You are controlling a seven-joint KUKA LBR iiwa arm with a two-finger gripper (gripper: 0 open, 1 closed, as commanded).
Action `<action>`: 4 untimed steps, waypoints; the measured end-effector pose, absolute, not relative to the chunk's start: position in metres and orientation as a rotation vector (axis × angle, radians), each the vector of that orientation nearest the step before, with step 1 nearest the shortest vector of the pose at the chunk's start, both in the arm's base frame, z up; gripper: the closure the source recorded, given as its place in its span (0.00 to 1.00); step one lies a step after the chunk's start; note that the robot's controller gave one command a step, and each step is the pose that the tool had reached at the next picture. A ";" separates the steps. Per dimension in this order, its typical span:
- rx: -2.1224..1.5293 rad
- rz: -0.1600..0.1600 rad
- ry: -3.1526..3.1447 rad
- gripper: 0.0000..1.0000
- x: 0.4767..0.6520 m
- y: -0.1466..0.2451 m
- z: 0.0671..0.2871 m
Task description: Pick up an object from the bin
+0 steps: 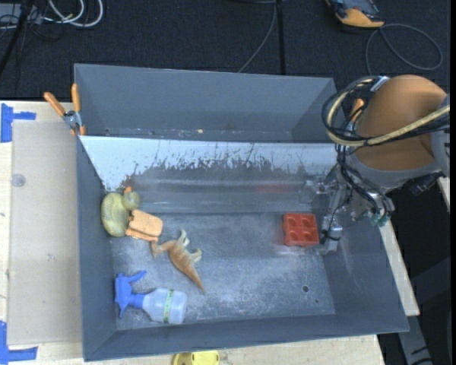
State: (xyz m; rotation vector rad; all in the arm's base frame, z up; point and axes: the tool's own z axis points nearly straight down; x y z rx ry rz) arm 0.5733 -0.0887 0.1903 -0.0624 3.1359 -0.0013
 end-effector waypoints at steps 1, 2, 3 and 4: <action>0.053 0.004 3.148 0.00 0.571 -0.096 0.140; 0.325 0.000 3.121 1.00 0.562 -0.085 0.070; 0.324 0.000 3.121 1.00 0.562 -0.085 0.070; 0.253 0.001 3.129 1.00 0.562 -0.079 0.268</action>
Offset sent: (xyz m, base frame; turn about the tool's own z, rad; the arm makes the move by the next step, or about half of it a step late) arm -0.0110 0.0030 -0.1203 0.2501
